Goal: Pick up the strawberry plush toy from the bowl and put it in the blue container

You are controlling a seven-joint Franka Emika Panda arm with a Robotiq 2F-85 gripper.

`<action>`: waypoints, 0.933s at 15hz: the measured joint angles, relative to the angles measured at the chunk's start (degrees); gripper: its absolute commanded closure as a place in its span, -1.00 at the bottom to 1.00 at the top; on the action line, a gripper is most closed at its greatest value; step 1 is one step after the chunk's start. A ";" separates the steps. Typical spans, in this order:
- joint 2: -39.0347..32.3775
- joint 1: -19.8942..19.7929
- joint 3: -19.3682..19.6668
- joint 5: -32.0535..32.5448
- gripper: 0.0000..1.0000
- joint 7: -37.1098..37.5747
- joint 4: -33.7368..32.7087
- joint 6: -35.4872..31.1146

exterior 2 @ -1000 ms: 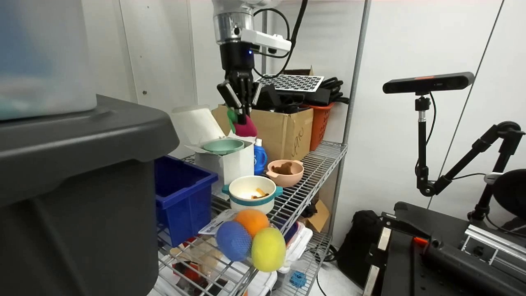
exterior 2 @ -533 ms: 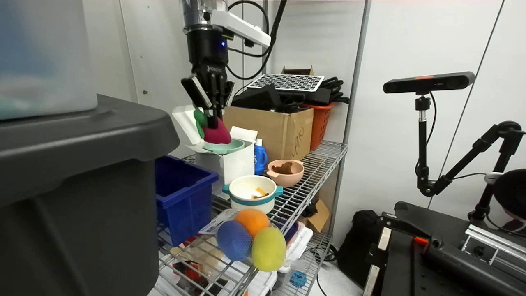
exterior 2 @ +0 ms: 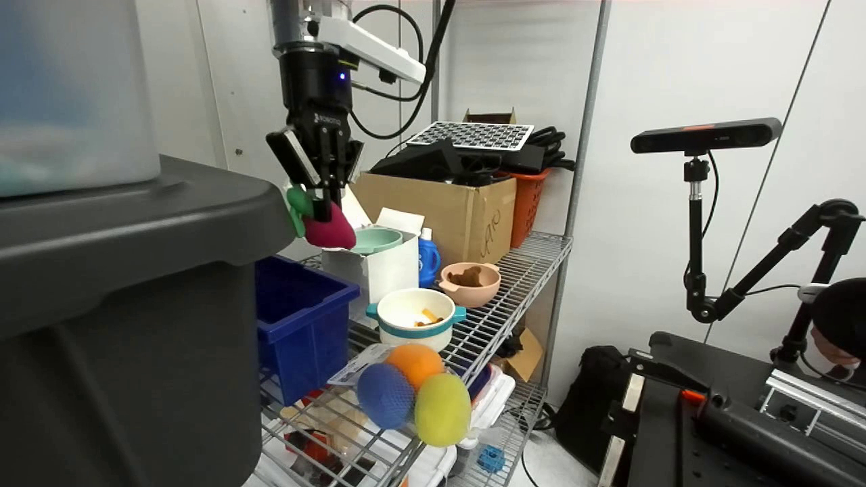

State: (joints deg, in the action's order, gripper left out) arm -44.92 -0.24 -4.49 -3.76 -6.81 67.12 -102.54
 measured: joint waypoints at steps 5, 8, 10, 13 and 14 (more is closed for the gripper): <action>-2.52 0.00 0.00 -0.02 -0.61 0.80 -2.68 0.19; -3.43 0.00 0.00 -0.02 -1.00 1.16 -3.84 0.29; -3.83 -0.01 0.01 -0.02 -1.00 1.39 -4.30 0.30; -3.89 -0.17 0.10 -0.02 -1.00 1.53 -4.70 0.36; -3.85 -0.36 0.17 -0.02 -1.00 1.53 -4.76 0.52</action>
State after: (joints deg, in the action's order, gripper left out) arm -48.77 -0.60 -4.32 -3.78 -5.28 62.35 -102.02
